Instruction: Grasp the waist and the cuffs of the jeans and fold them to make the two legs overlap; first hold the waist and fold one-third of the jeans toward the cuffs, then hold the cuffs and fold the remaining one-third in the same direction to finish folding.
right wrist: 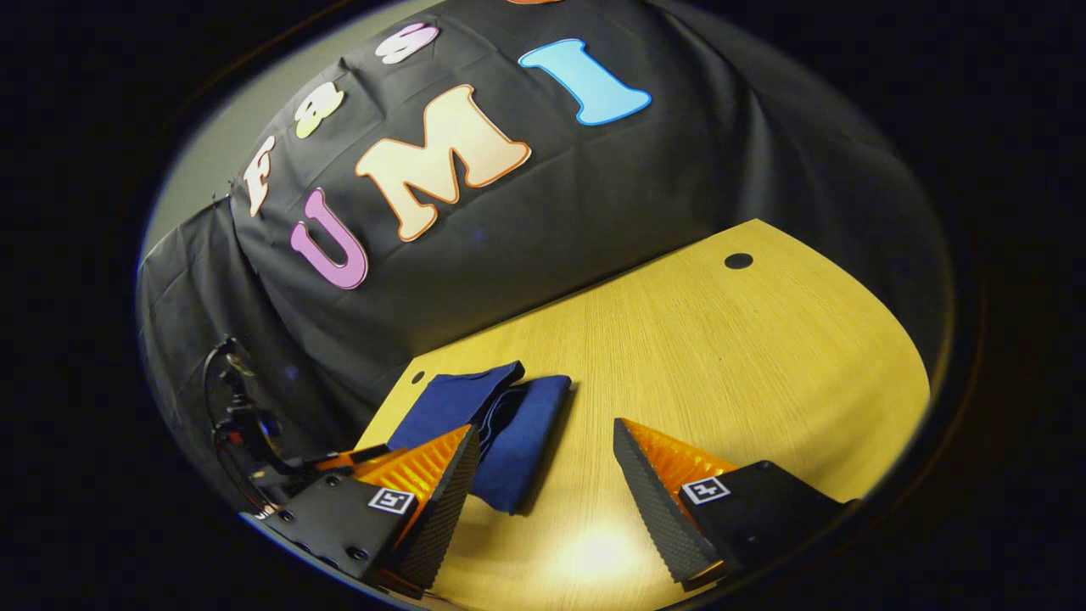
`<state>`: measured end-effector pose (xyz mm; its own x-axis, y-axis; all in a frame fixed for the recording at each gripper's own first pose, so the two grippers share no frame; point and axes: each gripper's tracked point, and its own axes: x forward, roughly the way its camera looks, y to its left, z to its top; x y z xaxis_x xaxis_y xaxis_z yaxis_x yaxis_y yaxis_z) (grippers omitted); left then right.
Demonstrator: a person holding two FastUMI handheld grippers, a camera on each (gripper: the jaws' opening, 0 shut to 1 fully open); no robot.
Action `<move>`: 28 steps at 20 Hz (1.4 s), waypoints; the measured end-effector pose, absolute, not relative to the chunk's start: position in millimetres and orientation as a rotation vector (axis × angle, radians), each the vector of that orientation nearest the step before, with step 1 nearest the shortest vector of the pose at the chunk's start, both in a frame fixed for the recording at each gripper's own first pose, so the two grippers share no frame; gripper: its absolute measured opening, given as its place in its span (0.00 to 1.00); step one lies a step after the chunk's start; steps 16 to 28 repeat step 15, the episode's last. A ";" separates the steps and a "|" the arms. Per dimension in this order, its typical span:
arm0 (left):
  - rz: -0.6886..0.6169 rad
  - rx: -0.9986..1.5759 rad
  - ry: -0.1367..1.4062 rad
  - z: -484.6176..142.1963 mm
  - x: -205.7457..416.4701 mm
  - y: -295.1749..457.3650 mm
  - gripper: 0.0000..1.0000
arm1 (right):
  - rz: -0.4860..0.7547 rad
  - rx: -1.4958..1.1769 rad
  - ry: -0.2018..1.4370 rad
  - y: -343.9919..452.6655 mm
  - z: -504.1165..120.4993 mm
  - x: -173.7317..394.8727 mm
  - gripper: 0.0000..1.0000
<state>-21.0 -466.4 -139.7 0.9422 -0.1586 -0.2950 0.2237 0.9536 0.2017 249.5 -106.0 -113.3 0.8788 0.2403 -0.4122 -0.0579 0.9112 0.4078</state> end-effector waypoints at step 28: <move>0.011 0.087 0.214 -116.3 -57.9 -368.4 0.95 | 0.151 0.354 0.489 -98.2 -114.3 213.7 0.94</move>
